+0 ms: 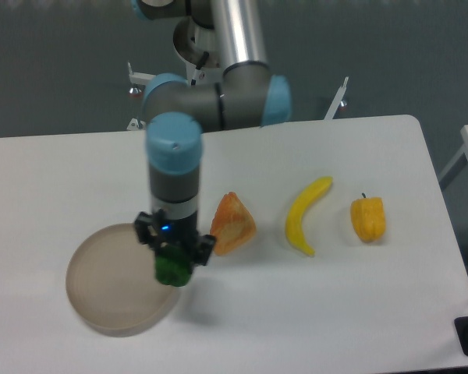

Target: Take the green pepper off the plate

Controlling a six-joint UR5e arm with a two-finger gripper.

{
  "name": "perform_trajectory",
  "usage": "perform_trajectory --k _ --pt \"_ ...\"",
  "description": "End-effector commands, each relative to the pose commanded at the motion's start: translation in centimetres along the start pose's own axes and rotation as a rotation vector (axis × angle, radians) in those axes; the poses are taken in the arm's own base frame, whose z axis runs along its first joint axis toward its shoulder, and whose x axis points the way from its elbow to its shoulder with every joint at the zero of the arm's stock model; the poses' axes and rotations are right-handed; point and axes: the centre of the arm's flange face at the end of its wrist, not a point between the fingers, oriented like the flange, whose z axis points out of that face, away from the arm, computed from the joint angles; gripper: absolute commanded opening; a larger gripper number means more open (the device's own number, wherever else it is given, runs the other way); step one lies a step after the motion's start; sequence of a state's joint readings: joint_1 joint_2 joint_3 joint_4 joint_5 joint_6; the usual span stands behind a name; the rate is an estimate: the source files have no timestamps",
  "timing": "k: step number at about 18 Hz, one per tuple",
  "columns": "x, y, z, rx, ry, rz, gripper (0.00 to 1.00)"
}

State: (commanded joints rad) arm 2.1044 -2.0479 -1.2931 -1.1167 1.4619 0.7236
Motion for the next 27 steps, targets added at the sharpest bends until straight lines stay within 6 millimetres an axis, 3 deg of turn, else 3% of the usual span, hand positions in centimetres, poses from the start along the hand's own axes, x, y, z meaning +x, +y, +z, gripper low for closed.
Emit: perform_trajectory --k 5,12,15,27 --pt "-5.9 4.9 0.5 -0.093 0.028 0.165 0.00" --pt "-11.7 11.4 0.8 -0.218 0.103 0.494 0.00" --pt "-12.2 11.7 1.0 -0.223 0.113 0.608 0.00" --pt "-12.5 12.1 1.8 -0.257 0.124 0.653 0.00"
